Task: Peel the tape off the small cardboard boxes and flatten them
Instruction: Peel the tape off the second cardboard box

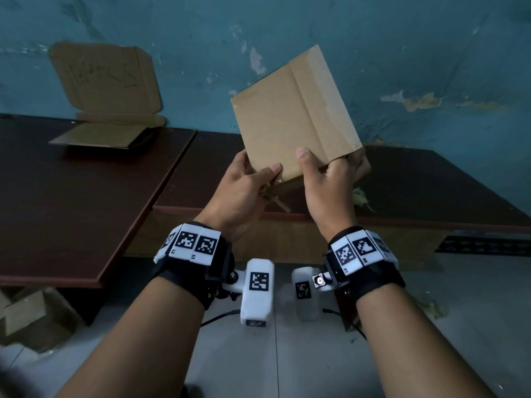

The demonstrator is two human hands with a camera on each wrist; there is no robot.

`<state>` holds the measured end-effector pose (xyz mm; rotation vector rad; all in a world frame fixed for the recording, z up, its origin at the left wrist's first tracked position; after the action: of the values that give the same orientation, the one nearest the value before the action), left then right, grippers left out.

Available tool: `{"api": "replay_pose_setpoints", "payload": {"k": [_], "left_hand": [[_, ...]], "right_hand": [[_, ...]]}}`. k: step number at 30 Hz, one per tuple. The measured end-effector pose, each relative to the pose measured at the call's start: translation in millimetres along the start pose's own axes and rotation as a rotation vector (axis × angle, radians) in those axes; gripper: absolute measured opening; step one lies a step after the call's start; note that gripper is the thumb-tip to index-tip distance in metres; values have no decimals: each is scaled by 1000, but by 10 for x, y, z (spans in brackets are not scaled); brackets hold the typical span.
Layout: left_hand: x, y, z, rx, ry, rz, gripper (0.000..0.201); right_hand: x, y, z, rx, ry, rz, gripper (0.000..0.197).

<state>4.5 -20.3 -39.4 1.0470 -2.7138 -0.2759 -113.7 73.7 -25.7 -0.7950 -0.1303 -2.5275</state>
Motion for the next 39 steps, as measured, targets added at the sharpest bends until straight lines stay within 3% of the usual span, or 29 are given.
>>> {"api": "replay_pose_setpoints", "payload": {"k": [6,12,17,23,29,33,37,39], "left_hand": [[28,-51,-12,57,11,77,50],[-12,-42,-33,104,3,101,67],[-35,19,-23,109,-21,98,44],[-6,-15,30,158,-14,80,59],[15,-61,18,129,-30,136,52],[1,-39,-2,95,-62,90,56],[-21,29,0,146,-54,69,34],[-15,28,36,160,-40,39,41]], "right_hand": [[-5,-39,-11,19,14,-23,54],[23,-87,4,17,39,-26,49],[85,-172,32,-2,5,-56,51],[68,-143,14,-24,13,-33,48],[60,-135,-18,31,49,-26,55],[85,-166,1,18,42,-41,55],[102,-202,14,2,34,-37,56],[93,-197,11,-6,29,-30,53]]}}
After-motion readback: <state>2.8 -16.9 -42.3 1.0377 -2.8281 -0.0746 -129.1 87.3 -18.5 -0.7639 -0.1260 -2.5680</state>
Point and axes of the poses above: each hand's wrist, its own x-axis towards the middle knuckle, its own y-axis out of the palm, z = x × y, the point moved 3 cm from there along x, towards the middle knuckle, and after that the axes turned 15 degrees about x, right-handed, at the moved point
